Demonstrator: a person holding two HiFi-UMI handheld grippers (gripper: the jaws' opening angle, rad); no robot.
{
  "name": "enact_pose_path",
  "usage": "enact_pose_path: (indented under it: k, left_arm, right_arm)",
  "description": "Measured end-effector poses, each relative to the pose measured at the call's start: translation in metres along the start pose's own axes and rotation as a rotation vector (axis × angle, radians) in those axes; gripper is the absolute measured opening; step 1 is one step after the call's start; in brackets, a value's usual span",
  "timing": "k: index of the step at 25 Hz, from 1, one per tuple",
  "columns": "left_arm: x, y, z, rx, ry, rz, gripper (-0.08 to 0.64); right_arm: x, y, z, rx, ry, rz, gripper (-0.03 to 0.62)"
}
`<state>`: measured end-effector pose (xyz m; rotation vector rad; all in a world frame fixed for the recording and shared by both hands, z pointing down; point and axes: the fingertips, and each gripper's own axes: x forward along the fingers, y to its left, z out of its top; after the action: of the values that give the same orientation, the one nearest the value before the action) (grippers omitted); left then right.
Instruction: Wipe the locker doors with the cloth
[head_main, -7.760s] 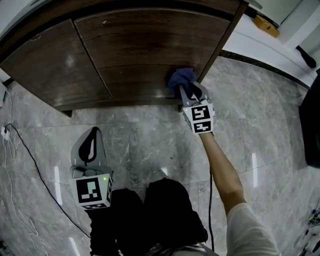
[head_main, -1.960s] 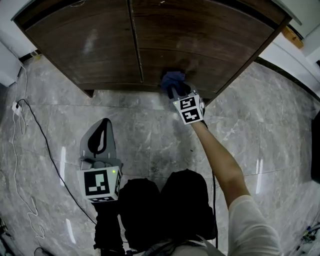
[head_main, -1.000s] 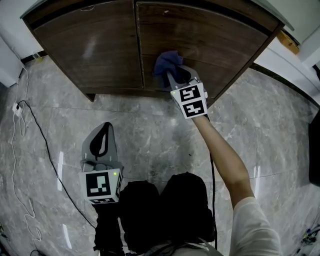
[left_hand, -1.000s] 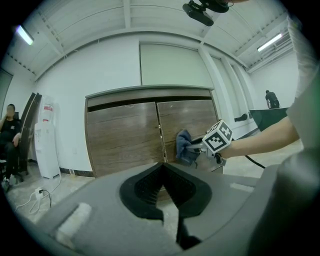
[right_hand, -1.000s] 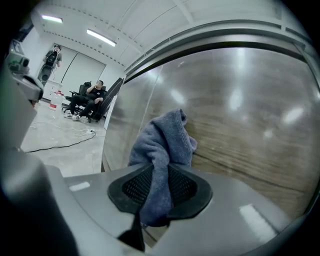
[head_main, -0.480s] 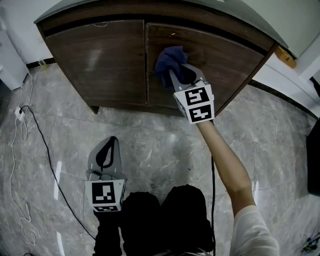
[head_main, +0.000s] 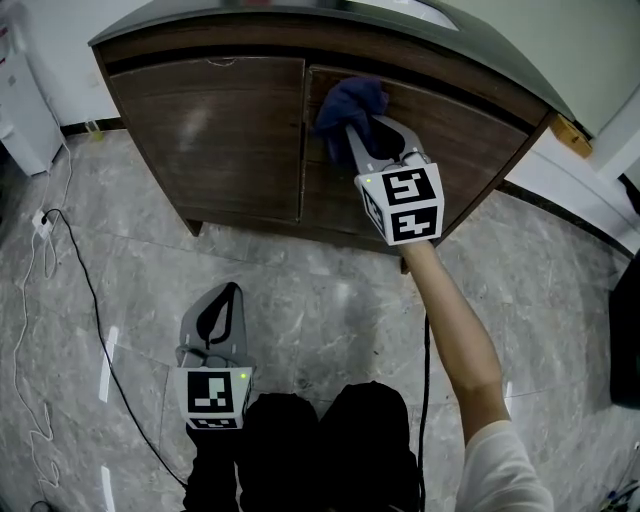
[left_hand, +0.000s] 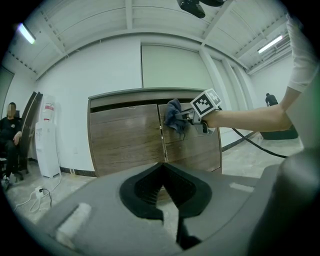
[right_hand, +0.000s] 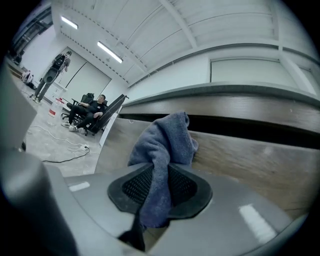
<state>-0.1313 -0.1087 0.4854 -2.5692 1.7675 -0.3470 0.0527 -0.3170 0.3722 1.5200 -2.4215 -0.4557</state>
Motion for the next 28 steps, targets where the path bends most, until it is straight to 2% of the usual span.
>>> enact_pose_path:
  k: [5,9,17,28]
  left_arm:
    - [0.001,-0.002,-0.001,-0.004,0.000,-0.004,0.000]
    - [0.000,-0.003,-0.003,-0.004,0.000,-0.004,0.000]
    - [-0.009,0.003,-0.004,0.000,-0.004,0.016,0.000]
    - [-0.013,0.005,-0.013,-0.002,0.008,0.020,0.000]
  right_arm:
    - [0.005,-0.002,0.021,-0.010,-0.034,-0.003,0.087]
    - [0.007,0.002,0.021,-0.053,-0.049,-0.025,0.087]
    - [0.010,0.015,-0.004,-0.029,-0.038,-0.026,0.087]
    - [0.014,0.046,-0.061,-0.004,0.036,0.018,0.086]
